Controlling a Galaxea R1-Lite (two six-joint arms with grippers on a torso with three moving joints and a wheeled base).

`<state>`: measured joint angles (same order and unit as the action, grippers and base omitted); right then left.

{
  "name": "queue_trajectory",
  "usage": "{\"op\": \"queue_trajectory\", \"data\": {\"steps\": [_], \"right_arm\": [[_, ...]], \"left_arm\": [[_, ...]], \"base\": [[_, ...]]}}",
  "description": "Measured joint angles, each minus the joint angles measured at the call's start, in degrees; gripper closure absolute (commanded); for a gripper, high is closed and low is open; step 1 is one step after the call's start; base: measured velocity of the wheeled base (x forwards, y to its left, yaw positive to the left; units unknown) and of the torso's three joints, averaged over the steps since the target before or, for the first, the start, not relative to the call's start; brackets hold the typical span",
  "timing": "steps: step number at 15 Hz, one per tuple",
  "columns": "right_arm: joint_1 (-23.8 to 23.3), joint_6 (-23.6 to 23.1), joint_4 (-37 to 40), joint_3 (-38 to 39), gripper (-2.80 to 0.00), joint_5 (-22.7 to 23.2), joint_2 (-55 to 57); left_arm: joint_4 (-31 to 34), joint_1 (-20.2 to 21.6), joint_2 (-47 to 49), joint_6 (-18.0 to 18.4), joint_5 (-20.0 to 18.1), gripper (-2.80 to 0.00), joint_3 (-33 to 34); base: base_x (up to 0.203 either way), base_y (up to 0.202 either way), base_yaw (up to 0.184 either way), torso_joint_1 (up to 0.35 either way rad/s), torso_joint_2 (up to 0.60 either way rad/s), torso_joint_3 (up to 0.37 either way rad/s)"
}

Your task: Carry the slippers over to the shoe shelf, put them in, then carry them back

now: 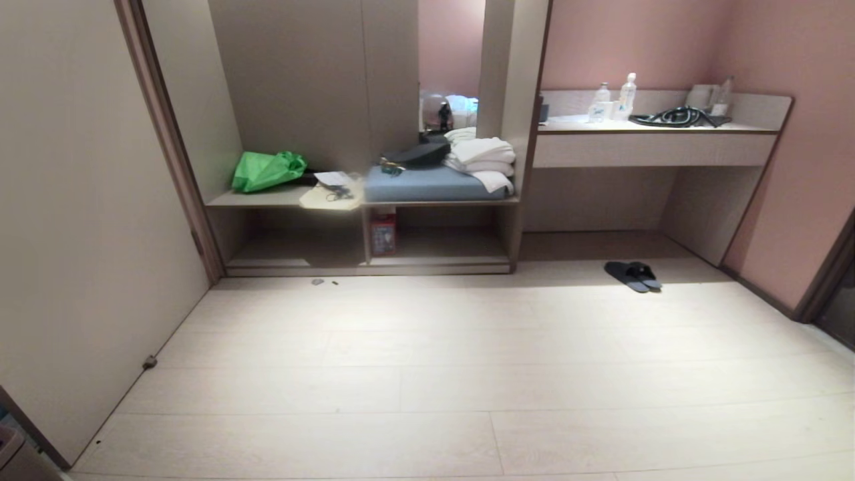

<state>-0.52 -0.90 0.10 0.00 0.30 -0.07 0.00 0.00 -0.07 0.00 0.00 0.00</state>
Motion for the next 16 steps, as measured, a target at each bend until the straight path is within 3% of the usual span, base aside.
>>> {"op": "queue_trajectory", "data": {"steps": [7,16], "right_arm": [[0.00,0.24,0.01,0.00,0.00,-0.09,0.00],[0.00,0.30,0.00,0.00,0.00,-0.07,0.00]], "left_arm": [[0.00,0.00,0.00,0.00,-0.01,0.00,0.00],[0.00,0.00,0.00,0.00,0.00,0.00,0.00]], "base": [[0.000,0.000,0.000,0.000,0.00,0.000],[0.000,0.003,-0.131,0.004,0.00,0.002]]}}
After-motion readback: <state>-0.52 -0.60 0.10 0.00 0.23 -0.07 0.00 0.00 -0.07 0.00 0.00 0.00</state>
